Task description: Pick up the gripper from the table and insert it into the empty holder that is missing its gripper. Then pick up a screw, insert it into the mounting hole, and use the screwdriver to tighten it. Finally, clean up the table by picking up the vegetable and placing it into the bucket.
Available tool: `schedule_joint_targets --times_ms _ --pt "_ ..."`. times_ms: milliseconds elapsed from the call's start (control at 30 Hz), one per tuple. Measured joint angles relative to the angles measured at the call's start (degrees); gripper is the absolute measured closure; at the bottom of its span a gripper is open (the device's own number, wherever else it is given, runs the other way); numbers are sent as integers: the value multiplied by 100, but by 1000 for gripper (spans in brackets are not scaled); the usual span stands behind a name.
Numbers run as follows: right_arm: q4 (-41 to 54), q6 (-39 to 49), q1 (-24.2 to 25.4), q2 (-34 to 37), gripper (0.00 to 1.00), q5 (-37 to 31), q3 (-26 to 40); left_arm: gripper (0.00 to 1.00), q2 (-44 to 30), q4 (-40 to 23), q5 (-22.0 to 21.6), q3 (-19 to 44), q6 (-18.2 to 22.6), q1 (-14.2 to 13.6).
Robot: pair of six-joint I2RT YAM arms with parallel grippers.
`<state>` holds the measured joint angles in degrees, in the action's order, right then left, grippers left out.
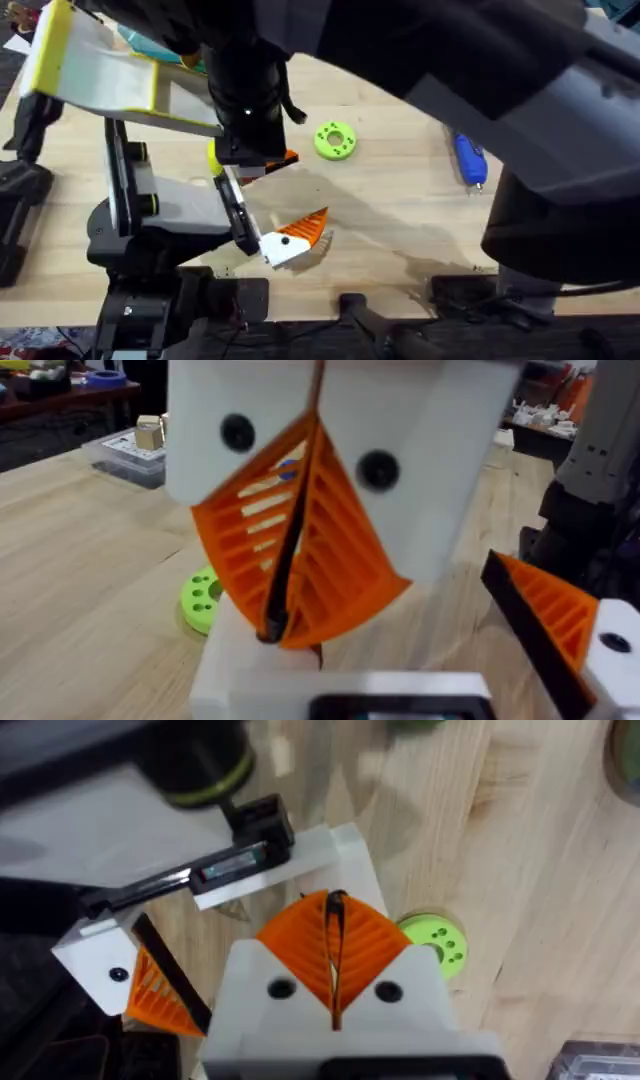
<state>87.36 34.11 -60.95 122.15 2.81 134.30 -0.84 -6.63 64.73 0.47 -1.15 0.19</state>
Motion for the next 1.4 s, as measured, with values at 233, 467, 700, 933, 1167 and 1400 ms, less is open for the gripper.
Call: schedule_joint_targets --times_ms 233,467,700,933,1167,1400 --pt "-1 -1 0 0 989 0 0 14 0 1 -1 0 -12 0" --pt "1 -2 0 -1 989 0 0 14 0 1 0 0 -13 0" --pt "-1 -1 0 -1 995 0 0 15 0 0 0 0 -13 0" --pt "-1 -2 0 0 995 0 0 14 0 0 0 0 -15 0" --pt "-30 -9 -7 0 406 3 0 15 5 2 4 0 2 0" --pt "-41 20 -7 0 6 2 0 15 11 2 4 0 33 0"
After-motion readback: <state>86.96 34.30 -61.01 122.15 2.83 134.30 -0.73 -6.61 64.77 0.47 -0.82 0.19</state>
